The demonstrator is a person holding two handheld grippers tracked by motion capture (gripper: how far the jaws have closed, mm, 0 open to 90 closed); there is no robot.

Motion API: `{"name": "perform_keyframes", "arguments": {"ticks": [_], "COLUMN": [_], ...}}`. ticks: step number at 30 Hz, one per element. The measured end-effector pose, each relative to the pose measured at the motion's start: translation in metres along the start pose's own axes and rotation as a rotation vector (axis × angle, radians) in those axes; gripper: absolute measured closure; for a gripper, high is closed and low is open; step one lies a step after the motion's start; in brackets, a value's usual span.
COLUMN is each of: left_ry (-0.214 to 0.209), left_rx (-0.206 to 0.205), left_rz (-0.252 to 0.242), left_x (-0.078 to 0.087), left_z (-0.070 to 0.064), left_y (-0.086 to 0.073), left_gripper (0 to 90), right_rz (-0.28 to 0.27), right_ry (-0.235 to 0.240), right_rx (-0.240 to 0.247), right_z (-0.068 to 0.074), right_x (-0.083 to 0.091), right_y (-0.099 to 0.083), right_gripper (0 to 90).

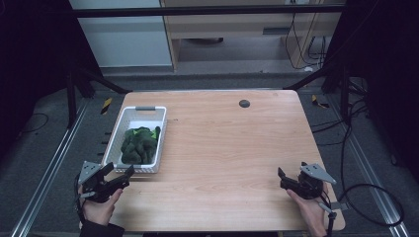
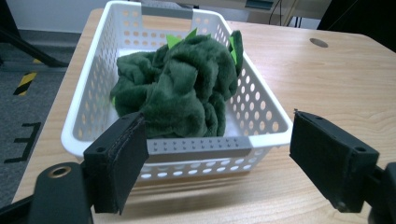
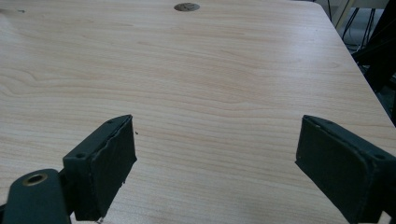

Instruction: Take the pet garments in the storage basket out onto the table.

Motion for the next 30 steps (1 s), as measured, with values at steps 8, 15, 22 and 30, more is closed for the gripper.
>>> {"name": "perform_keyframes", "arguments": {"ticks": [8, 15, 22, 30], "left_ry": [-0.017, -0.023, -0.027, -0.034], "left_rx": [-0.015, -0.032, -0.050, -0.060], "left_rz": [0.000, -0.015, 0.016, 0.046], "left_x": [0.000, -0.002, -0.010, -0.019], "left_z": [0.001, 0.001, 0.001, 0.004], "left_y": [0.015, 0.032, 0.040, 0.052], "left_gripper": [18.2, 18.0, 17.9, 17.9], "right_rz": [-0.003, -0.002, -0.001, 0.002], "right_ry": [0.002, 0.003, 0.002, 0.010], "right_rx": [-0.005, 0.001, 0.005, 0.010], "right_z": [0.000, 0.000, 0.000, 0.002], "right_x": [0.000, 0.000, 0.000, -0.001], "right_y": [0.001, 0.001, 0.000, 0.001], "right_gripper": [11.8, 11.8, 11.9, 12.4]}}
Point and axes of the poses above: each handheld gripper's, and its own axes: x roughly backward along the jaws, y roughly out of its top, z roughly to its left, the point moved 4 cm from there along -x, roughly forward along the jaws, and after that the axes turned 10 degrees about -y, right-handed, at the moved point
